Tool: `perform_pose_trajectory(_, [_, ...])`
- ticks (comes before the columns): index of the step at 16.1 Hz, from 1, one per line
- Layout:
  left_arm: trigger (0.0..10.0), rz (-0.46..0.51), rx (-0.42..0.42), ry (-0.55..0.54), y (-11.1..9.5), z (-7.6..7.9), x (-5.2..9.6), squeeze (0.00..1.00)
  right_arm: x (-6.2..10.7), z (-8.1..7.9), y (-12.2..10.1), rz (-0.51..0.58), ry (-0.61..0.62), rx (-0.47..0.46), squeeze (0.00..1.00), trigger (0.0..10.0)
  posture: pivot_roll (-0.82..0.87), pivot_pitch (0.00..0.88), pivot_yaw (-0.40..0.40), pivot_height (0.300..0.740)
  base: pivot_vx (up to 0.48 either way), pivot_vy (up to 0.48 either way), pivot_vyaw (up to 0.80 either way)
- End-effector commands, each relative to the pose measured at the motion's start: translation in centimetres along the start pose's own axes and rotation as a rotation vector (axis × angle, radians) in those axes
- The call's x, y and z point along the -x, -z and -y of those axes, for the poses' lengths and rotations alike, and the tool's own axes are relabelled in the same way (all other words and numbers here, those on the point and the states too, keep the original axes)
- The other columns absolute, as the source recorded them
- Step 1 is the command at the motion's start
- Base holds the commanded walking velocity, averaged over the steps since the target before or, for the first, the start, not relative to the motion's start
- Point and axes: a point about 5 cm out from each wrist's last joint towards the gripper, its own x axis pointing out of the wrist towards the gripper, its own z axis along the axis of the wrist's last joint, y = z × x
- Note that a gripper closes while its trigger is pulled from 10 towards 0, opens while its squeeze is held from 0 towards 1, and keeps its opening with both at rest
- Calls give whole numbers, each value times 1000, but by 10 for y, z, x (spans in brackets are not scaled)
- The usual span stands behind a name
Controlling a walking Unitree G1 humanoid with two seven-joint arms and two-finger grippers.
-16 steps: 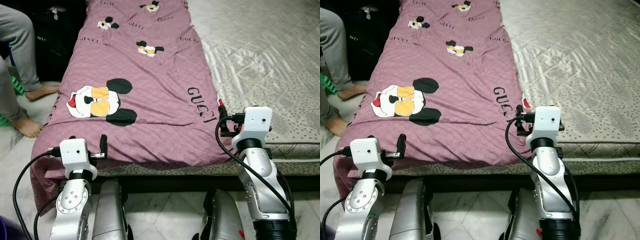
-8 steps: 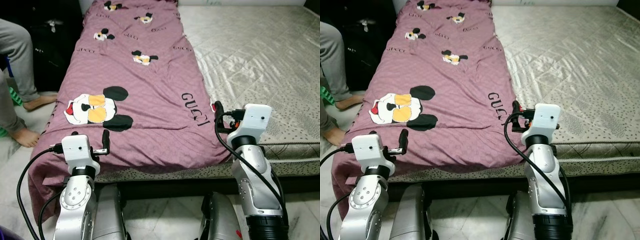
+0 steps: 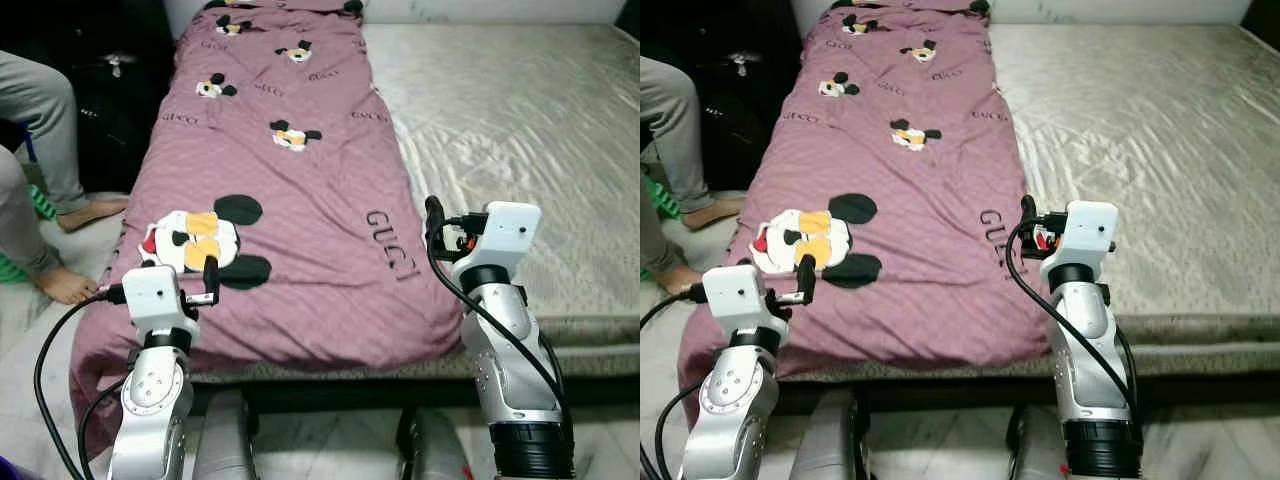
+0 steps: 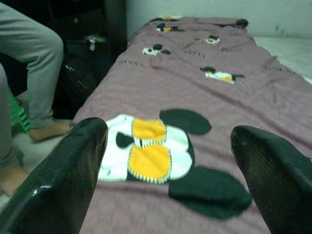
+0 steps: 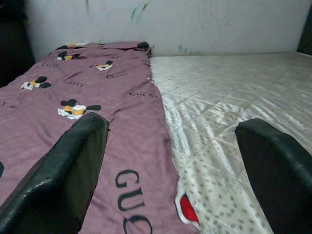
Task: Clean up the room
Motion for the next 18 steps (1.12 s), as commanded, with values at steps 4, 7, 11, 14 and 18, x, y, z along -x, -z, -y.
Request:
perform_pose_trajectory(4, [10000,-7,-6,-16,5,-2,-2,0,-4,0,-1,11,6,5,0,10000,45,0,20,674,0,0,0])
perform_pose_trajectory(7, [10000,-19,-2,-26,10,1,-1,0,-4,1,7,-2,5,22,0,10000,41,0,21,709,0,0,0])
perform_pose_trajectory(11, [10000,-9,1,-19,9,2,-5,0,-2,3,14,-18,11,36,0,10000,38,0,21,740,0,0,0])
perform_pose_trajectory(14, [10000,-20,-4,-39,11,0,-8,0,-3,5,18,-29,16,46,0,10000,41,0,23,740,0,0,0])
perform_pose_trajectory(18, [10000,-39,-13,-80,16,-4,-13,0,-6,14,26,-63,40,57,0,10000,32,0,24,740,0,0,0])
